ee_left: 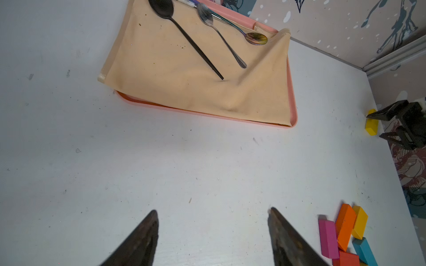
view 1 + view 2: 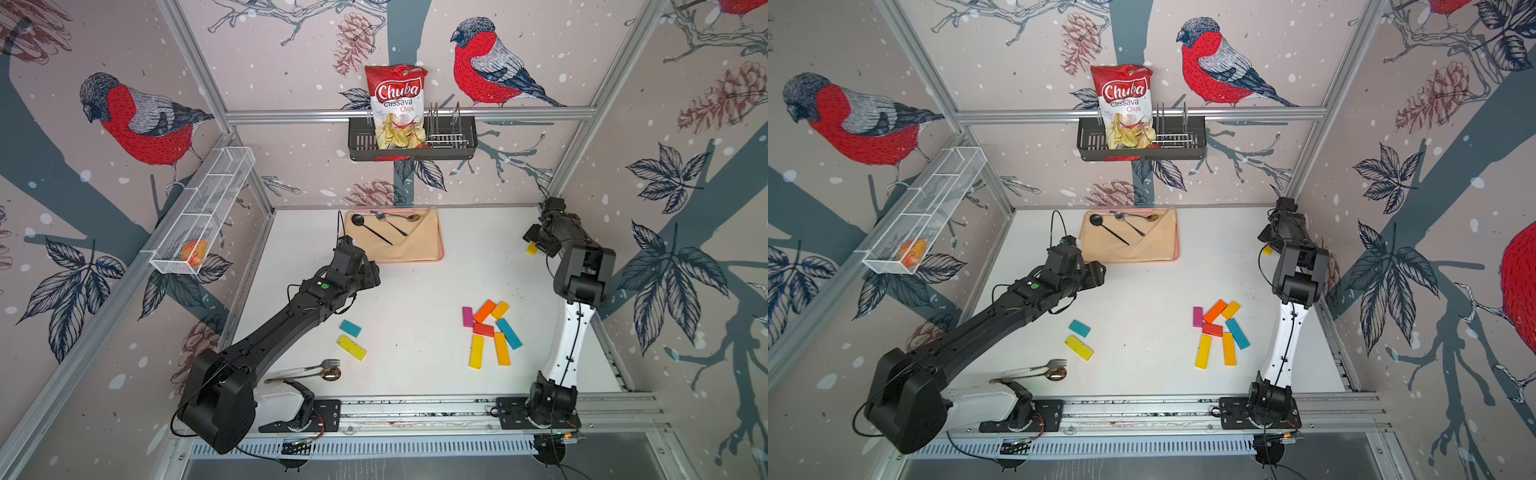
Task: Assemble the letter h with building blocks
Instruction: Pick up the building block from the center of the board, then place the building block at the center of the board.
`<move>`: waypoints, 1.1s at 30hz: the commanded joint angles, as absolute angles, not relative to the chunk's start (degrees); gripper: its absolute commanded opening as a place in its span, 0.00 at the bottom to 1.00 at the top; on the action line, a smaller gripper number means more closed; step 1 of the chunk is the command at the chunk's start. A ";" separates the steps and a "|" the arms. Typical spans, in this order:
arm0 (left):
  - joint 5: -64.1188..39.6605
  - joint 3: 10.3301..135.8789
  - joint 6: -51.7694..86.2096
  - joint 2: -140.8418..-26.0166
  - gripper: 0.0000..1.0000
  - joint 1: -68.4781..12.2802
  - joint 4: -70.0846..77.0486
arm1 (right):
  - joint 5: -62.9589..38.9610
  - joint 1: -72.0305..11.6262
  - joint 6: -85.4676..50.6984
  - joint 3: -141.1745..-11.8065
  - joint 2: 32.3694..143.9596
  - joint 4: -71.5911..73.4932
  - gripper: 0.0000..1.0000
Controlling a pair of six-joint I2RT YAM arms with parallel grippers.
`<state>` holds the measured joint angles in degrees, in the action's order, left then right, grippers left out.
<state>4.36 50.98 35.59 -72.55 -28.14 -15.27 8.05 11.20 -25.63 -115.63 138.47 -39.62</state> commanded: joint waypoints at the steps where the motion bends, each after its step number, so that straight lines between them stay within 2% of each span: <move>1: 2.15 50.45 35.82 -72.33 0.71 -27.18 -13.42 | 7.57 9.75 -24.52 -116.46 140.31 -44.11 0.60; 6: 0.17 51.14 35.50 -72.35 0.68 -27.11 -13.98 | 8.46 6.90 -24.56 -113.14 138.81 -45.29 0.37; 9: -2.22 51.42 35.67 -71.62 0.68 -27.07 -13.65 | 8.17 4.77 -25.33 -107.55 134.60 -43.95 0.31; 17: -13.25 52.01 38.02 -72.12 0.65 -25.94 -13.45 | 11.06 -7.75 -28.53 -86.61 116.45 -38.81 0.25; 20: -17.41 50.76 39.90 -71.48 0.66 -24.56 -11.95 | 11.80 -15.24 -30.63 -78.65 107.08 -36.18 0.25; 24: -21.79 48.45 41.44 -70.51 0.65 -21.84 -10.11 | 15.43 -28.17 -34.61 -75.52 99.89 -38.39 0.25; 28: -22.22 47.42 42.66 -69.10 0.65 -19.73 -9.97 | 15.22 -39.50 -40.74 -77.41 99.13 -40.71 0.25; 33: -15.67 47.41 44.05 -69.42 0.66 -17.87 -14.72 | 12.32 -49.81 -45.83 -85.37 108.41 -40.61 0.25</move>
